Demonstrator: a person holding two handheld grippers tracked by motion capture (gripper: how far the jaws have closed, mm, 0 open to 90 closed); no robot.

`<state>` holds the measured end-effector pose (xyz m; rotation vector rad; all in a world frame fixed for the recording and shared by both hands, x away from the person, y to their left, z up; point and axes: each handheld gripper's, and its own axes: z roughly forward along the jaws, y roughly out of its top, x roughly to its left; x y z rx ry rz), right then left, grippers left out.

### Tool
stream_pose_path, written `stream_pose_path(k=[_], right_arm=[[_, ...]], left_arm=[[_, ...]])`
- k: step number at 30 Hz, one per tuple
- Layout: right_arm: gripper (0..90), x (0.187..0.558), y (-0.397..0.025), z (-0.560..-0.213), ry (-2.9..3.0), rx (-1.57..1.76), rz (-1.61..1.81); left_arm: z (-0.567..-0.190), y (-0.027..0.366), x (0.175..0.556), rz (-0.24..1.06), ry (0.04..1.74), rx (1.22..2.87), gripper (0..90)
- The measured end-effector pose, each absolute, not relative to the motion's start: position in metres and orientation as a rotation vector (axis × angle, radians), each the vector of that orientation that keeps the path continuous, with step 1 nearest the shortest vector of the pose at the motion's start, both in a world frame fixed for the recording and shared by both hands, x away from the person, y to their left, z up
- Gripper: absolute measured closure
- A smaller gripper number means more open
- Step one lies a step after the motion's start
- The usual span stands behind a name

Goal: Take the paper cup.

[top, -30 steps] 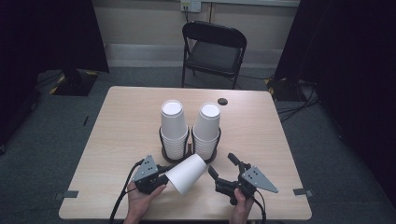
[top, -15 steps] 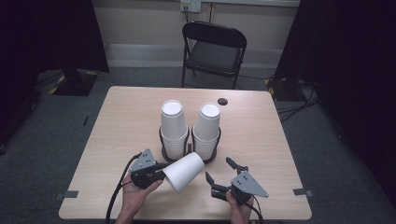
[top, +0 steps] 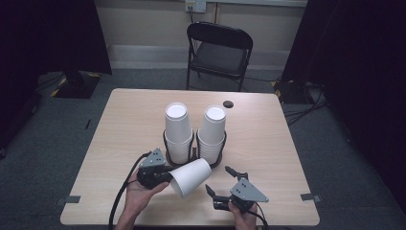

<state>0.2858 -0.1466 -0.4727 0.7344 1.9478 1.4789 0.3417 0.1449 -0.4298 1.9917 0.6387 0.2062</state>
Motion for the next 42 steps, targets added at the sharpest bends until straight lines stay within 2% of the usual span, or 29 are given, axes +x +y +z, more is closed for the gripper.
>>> stream_pose_path(k=[8, 21, 25, 35, 42], right_arm=[[11.1, 0.284, -0.140, -0.474, 2.022, 0.655, 1.381], [10.6, 0.283, -0.128, -0.478, 2.086, 0.544, 1.258], [10.5, 0.284, -0.124, -0.475, 2.092, 0.488, 1.216], [10.5, 0.285, -0.112, -0.473, 2.123, 0.398, 1.156], [9.8, 0.289, -0.102, -0.472, 2.160, 0.340, 1.084]], left_arm=[[-0.419, 0.136, 0.348, 0.211, 0.646, 2.065, 85.9], [-0.408, 0.124, 0.365, 0.031, 0.683, 2.268, 86.1], [-0.400, 0.122, 0.368, -0.032, 0.711, 2.272, 86.1], [-0.403, 0.115, 0.373, -0.058, 0.709, 2.392, 86.0], [-0.404, 0.110, 0.376, -0.091, 0.723, 2.419, 86.1]])
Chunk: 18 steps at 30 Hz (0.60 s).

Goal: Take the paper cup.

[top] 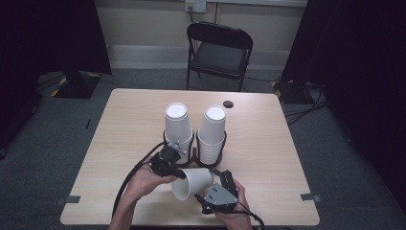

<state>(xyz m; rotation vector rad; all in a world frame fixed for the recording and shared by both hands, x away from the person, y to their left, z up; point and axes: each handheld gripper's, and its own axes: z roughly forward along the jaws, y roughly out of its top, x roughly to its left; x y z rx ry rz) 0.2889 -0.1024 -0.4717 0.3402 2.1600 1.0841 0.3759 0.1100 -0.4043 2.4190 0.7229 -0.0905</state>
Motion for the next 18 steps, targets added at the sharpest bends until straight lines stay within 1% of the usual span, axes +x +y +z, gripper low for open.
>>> stream_pose_path(k=[4, 5, 13, 15, 18], right_arm=[[9.8, 0.290, -0.095, -0.473, 2.178, 0.314, 1.045], [9.5, 0.291, -0.091, -0.473, 2.175, 0.315, 1.046], [9.9, 0.290, -0.081, -0.474, 2.131, 0.295, 0.985], [9.9, 0.287, -0.077, -0.473, 2.127, 0.265, 0.989], [12.4, 0.284, -0.068, -0.472, 2.129, 0.206, 0.989]], left_arm=[[-0.404, 0.104, 0.377, -0.117, 0.695, 2.447, 86.1], [-0.405, 0.103, 0.377, -0.107, 0.703, 2.450, 86.1], [-0.406, 0.102, 0.379, -0.145, 0.709, 2.431, 86.1], [-0.408, 0.098, 0.379, -0.152, 0.685, 2.448, 86.0], [-0.411, 0.093, 0.378, -0.146, 0.695, 2.449, 86.1]])
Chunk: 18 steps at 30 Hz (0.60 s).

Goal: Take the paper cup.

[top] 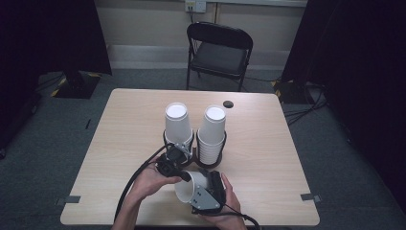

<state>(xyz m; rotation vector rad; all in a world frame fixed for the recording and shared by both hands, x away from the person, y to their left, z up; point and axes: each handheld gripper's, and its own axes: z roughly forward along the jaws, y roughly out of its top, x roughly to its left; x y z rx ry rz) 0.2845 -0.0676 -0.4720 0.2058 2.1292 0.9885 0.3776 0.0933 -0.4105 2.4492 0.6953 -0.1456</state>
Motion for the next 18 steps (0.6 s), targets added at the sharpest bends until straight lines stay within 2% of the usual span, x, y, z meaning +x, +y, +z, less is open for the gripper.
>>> stream_pose_path(k=[18], right_arm=[[10.3, 0.281, -0.053, -0.465, 2.099, 0.175, 1.015]], left_arm=[[-0.419, 0.095, 0.377, -0.143, 0.739, 2.381, 84.0]])
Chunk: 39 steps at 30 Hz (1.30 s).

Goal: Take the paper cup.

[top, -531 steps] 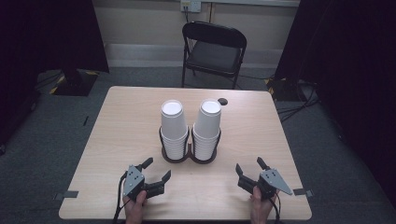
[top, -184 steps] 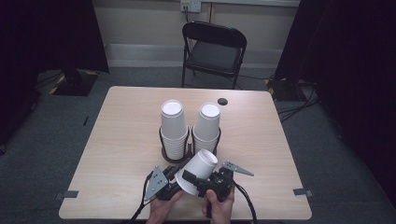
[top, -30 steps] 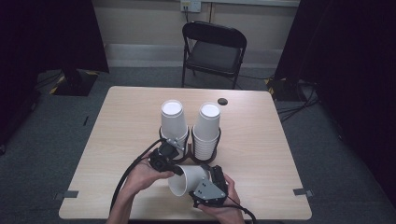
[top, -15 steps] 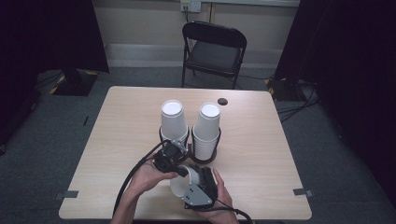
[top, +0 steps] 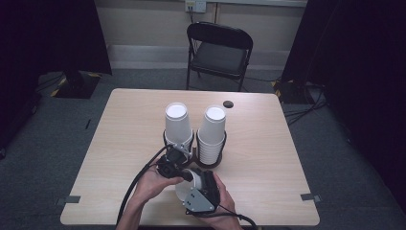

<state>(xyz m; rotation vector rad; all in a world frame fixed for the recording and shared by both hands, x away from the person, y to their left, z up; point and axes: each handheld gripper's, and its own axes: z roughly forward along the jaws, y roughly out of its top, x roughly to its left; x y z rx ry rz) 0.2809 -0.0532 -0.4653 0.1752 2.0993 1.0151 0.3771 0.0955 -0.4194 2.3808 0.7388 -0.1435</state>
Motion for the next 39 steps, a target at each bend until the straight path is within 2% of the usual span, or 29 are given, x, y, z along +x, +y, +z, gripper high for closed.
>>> stream_pose_path(k=[12, 19, 24, 28, 33, 39], right_arm=[[11.4, 0.281, -0.059, -0.465, 2.086, 0.214, 1.065], [11.7, 0.284, -0.064, -0.465, 2.088, 0.283, 1.102], [11.7, 0.287, -0.069, -0.464, 2.071, 0.328, 1.124], [11.7, 0.288, -0.072, -0.461, 2.052, 0.371, 1.154], [11.8, 0.293, -0.077, -0.462, 2.050, 0.411, 1.170], [11.8, 0.294, -0.084, -0.464, 2.036, 0.458, 1.190]], left_arm=[[-0.425, 0.096, 0.374, -0.121, 0.748, 2.294, 81.9], [-0.426, 0.098, 0.373, -0.089, 0.750, 2.191, 72.9], [-0.426, 0.102, 0.369, -0.042, 0.735, 2.123, 71.4], [-0.425, 0.107, 0.367, 0.001, 0.756, 2.045, 63.5], [-0.423, 0.114, 0.366, 0.048, 0.756, 2.008, 60.2], [-0.428, 0.117, 0.361, 0.088, 0.750, 1.913, 51.0]])
